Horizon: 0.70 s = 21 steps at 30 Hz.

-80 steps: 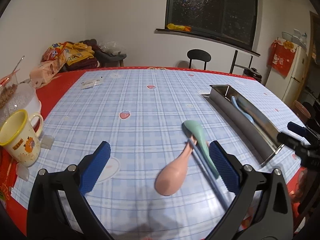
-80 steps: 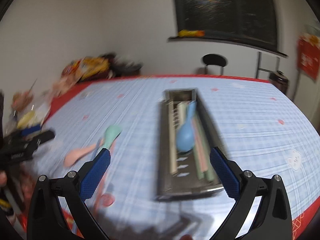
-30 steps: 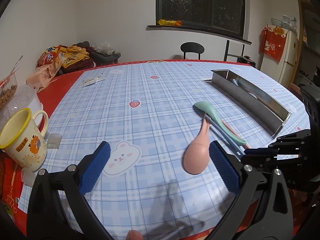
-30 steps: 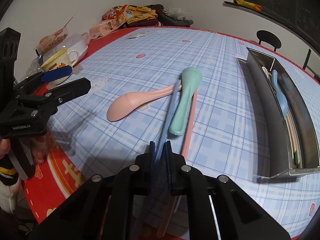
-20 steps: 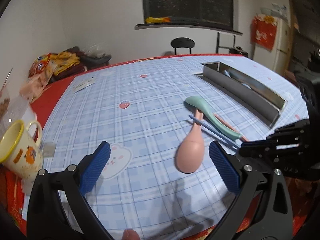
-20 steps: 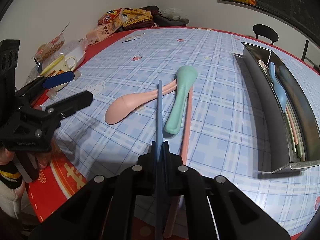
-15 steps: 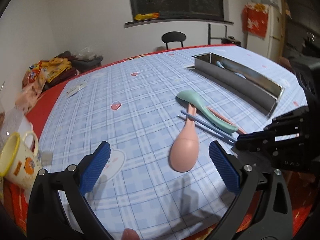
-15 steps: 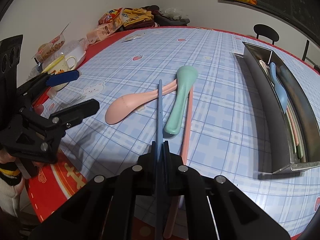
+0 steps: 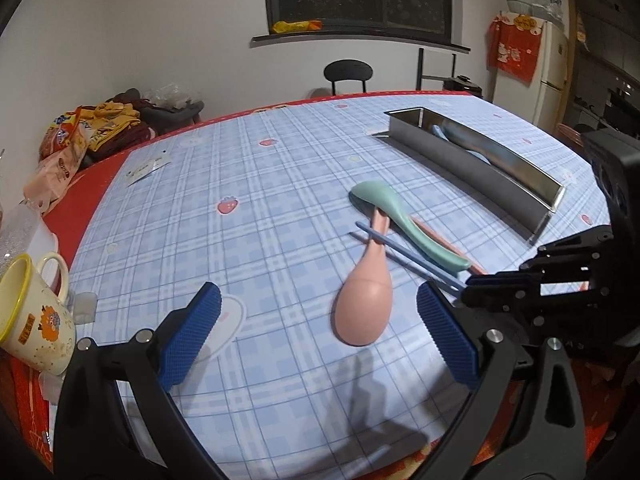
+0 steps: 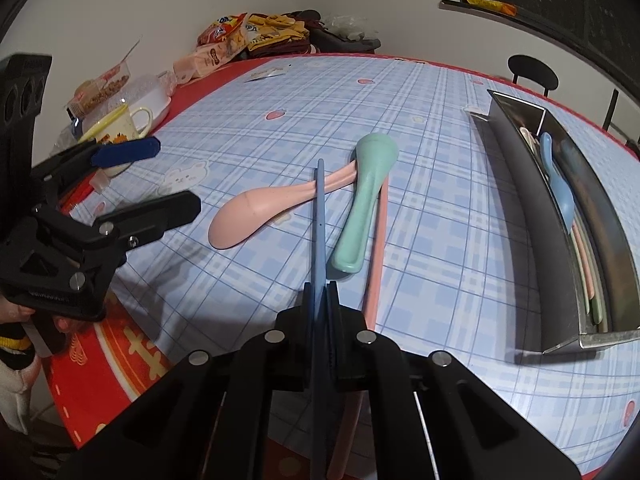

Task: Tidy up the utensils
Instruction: 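Close the right tool on a blue chopstick while the left tool grasps the pink spoon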

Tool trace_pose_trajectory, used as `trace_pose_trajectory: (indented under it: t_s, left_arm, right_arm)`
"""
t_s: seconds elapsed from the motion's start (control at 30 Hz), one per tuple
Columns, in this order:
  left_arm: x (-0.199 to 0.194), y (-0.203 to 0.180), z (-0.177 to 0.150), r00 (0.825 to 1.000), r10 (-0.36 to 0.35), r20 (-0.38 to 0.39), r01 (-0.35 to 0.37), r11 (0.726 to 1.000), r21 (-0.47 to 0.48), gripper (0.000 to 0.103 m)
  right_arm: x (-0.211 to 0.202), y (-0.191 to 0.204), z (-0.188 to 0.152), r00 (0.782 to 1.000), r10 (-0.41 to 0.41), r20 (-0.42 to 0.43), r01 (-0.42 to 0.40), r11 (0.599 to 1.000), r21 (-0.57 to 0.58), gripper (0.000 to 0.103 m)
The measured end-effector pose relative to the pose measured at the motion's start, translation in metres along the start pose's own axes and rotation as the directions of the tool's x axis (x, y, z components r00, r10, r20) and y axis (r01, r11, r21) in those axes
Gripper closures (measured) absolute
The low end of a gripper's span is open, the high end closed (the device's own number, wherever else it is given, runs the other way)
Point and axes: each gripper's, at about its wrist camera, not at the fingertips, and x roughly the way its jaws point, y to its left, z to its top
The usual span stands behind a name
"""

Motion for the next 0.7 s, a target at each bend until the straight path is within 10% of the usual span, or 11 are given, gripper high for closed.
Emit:
trace_pose_trajectory:
  t_s: [0.13,0.43,0.7]
  left_arm:
    - [0.005,-0.007,0.002,0.999,-0.027,-0.027,0.028,0.999,0.035,0.03]
    - [0.041,-0.036,0.018,0.989,-0.067,-0.13,0.088,0.983,0.163,0.046]
    - [0.06,-0.061,0.017,0.98,0.072,-0.187,0.004,0.926,0.378,0.06]
  right_arm:
    - [-0.002,-0.007,-0.001,1.0,0.022,0.01,-0.023,0.999,0.039,0.097]
    - [-0.005,-0.029,-0.004,0.998,0.051,0.03,-0.056,0.985,0.161,0.097]
    - [-0.005,-0.034,-0.005,0.996,0.077,0.034,-0.082,0.979,0.187,0.097]
